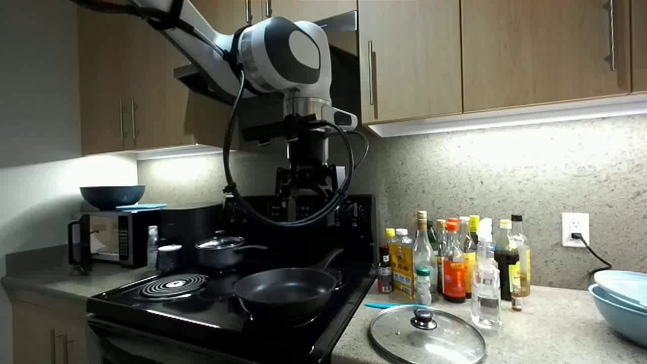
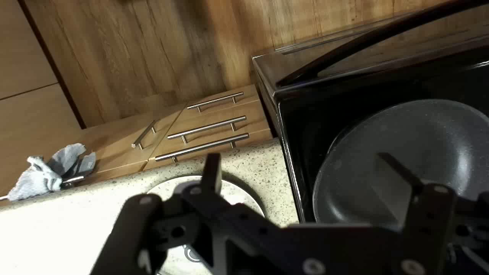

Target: Move the pan backwards

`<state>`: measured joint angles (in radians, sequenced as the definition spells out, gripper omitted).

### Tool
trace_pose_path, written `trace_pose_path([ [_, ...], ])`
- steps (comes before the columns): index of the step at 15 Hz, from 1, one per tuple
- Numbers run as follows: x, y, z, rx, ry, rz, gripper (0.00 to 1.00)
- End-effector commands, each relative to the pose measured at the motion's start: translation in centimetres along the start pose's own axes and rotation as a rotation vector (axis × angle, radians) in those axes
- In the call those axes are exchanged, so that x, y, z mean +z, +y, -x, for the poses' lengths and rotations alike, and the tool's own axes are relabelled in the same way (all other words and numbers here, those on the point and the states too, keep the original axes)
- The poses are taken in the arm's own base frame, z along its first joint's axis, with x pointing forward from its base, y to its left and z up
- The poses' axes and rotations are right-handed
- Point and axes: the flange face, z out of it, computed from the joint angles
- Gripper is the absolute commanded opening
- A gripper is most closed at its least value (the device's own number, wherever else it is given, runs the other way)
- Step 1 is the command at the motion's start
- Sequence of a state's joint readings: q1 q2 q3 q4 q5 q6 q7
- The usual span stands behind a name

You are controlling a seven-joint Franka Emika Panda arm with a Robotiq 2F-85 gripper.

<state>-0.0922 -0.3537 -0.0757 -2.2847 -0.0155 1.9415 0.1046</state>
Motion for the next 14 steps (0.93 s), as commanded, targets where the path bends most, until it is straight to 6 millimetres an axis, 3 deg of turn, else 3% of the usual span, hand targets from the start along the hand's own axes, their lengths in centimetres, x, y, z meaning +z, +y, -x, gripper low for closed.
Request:
trace_pose_path([
  [1,-0.1,0.0,0.0,0.0,-0.001,0.0,1.0],
  [7,0.7,-0.7,-0.5,-0.025,-0.017,0.015,1.0],
  [14,5.7,-6.5,-1.5,-0.288,-0.141,0.034,1.0],
])
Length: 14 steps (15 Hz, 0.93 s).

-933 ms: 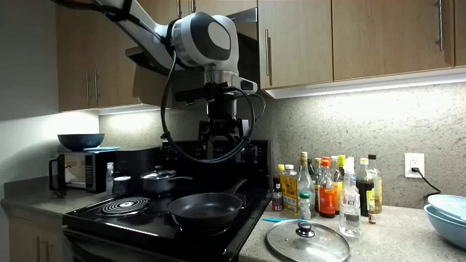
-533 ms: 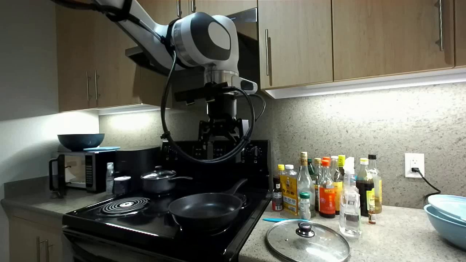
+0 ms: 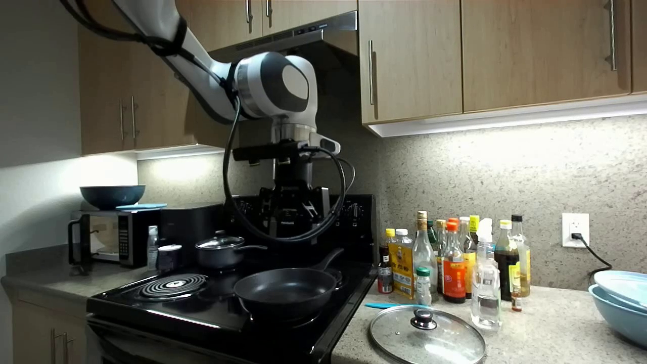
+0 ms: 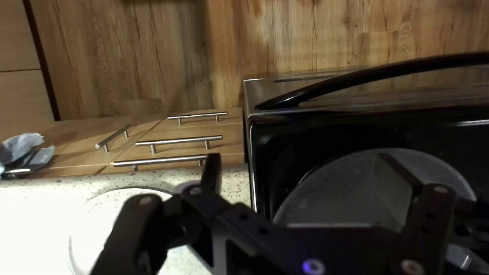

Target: Move the pan backwards

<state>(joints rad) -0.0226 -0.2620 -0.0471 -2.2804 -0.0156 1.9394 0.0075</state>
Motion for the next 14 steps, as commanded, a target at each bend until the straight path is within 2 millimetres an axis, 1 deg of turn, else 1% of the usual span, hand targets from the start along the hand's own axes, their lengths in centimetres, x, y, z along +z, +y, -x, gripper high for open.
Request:
trace_pose_path([
  [1,2.3,-2.2,-1.8,-0.113,-0.066,0.021,1.0],
  [3,3.4,-2.7,-2.5,-0.141,-0.064,0.026,1.0],
  [4,3.5,-2.7,-2.7,-0.144,-0.061,0.016,1.0],
  [5,3.1,-2.5,-2.7,-0.149,-0.057,0.01,1.0],
  [6,3.6,-2.8,-2.2,-0.111,-0.071,0.016,1.0],
  [11,3.9,-2.9,-2.4,-0.103,-0.065,0.017,1.0],
  [12,4.7,-3.2,-3.2,-0.07,-0.053,0.019,1.0],
  [13,4.9,-3.3,-3.5,-0.06,-0.049,0.017,1.0],
  [14,6.0,-3.3,-4.6,-0.042,-0.042,0.019,1.0],
])
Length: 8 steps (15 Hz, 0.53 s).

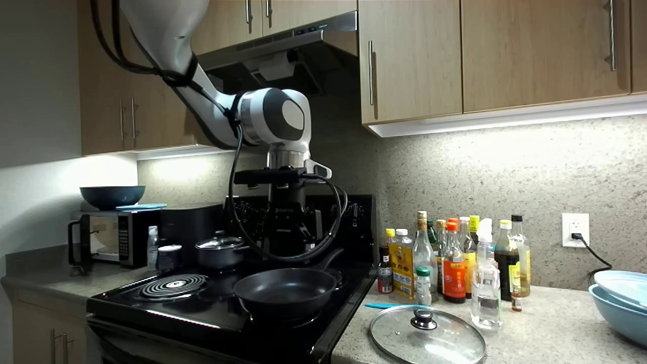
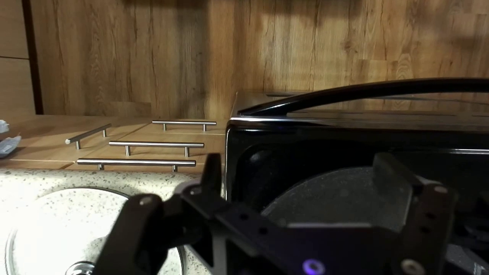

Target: Move the pan backwards

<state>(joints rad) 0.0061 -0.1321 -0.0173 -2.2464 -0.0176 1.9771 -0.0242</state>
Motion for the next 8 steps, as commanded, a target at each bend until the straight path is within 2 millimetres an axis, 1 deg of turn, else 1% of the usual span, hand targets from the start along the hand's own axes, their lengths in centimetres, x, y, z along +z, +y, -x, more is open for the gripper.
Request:
trace_pose_path([
  [1,2.5,-0.1,-2.8,0.065,0.023,0.005,1.0],
  [8,8.2,0.7,-8.5,0.143,-0.027,0.009,1.0],
])
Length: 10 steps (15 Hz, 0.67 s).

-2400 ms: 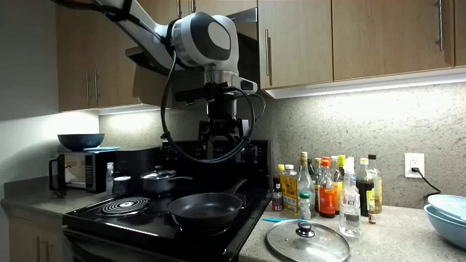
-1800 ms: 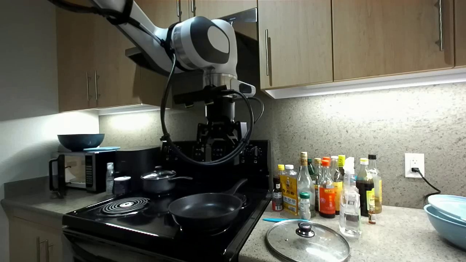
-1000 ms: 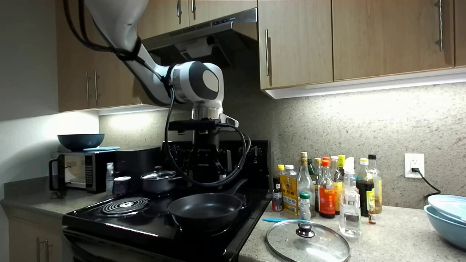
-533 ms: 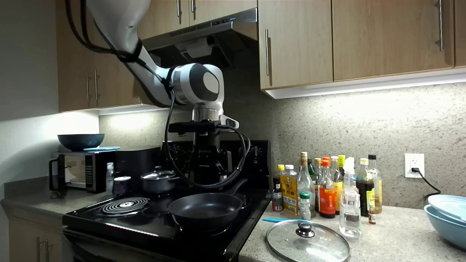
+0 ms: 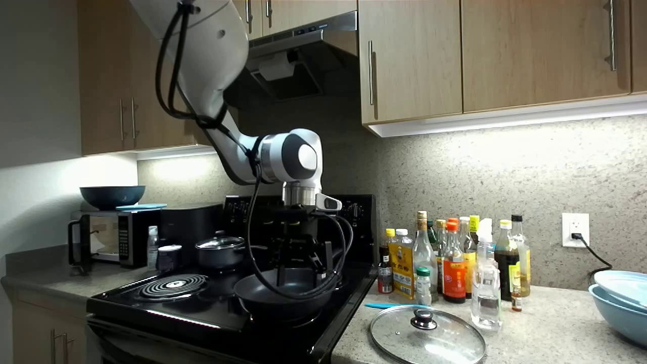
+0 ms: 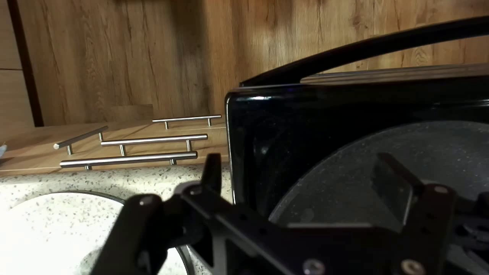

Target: Move the pan backwards

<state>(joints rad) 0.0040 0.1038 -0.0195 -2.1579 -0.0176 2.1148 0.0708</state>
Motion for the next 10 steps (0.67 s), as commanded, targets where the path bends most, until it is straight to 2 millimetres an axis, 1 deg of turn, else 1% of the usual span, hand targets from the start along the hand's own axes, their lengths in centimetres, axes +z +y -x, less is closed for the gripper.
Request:
trace_pose_path([
  [1,2.2,0.3,-3.1,0.056,-0.027,0.004,1.0],
  [5,2.9,0.5,-4.7,0.078,-0.03,-0.012,1.0],
  [9,2.6,0.5,-5.2,0.078,-0.016,-0.011,1.0],
  [10,2.8,0.4,-5.3,0.082,-0.03,-0.005,1.0],
])
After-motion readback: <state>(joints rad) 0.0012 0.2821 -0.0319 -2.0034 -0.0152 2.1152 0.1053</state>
